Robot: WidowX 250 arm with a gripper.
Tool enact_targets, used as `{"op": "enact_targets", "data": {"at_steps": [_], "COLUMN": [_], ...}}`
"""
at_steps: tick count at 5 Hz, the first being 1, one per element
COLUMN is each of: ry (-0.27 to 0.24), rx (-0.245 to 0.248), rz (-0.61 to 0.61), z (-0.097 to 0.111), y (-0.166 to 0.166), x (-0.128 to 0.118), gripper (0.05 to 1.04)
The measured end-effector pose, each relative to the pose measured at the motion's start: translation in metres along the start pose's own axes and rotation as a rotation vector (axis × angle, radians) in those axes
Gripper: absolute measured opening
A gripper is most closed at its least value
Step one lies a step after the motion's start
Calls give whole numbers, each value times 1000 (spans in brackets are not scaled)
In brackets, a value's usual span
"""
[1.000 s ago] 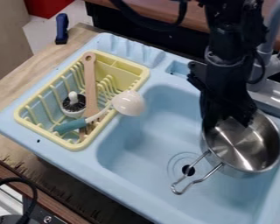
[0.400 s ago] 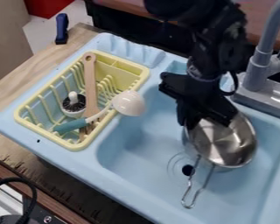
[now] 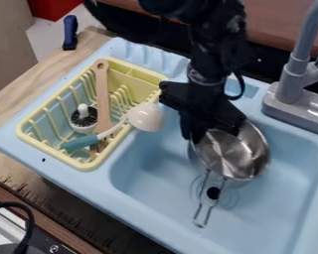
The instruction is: Move the pot at the upper right side of the sink
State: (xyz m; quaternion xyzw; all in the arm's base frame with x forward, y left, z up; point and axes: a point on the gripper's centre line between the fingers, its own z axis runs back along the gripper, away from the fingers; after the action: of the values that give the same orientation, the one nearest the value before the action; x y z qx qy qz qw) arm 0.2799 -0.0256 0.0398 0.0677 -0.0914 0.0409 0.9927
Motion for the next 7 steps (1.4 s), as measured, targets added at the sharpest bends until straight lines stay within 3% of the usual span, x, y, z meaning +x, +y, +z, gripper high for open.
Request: {"op": "enact_targets", "data": {"at_steps": [2, 6, 7], "ry": [-27, 10, -6], "rx": [25, 39, 20], "rz": [-17, -51, -81], "z": [-10, -22, -19], "y": [11, 37, 33], "x": [3, 7, 16], "gripper": [60, 77, 229]}}
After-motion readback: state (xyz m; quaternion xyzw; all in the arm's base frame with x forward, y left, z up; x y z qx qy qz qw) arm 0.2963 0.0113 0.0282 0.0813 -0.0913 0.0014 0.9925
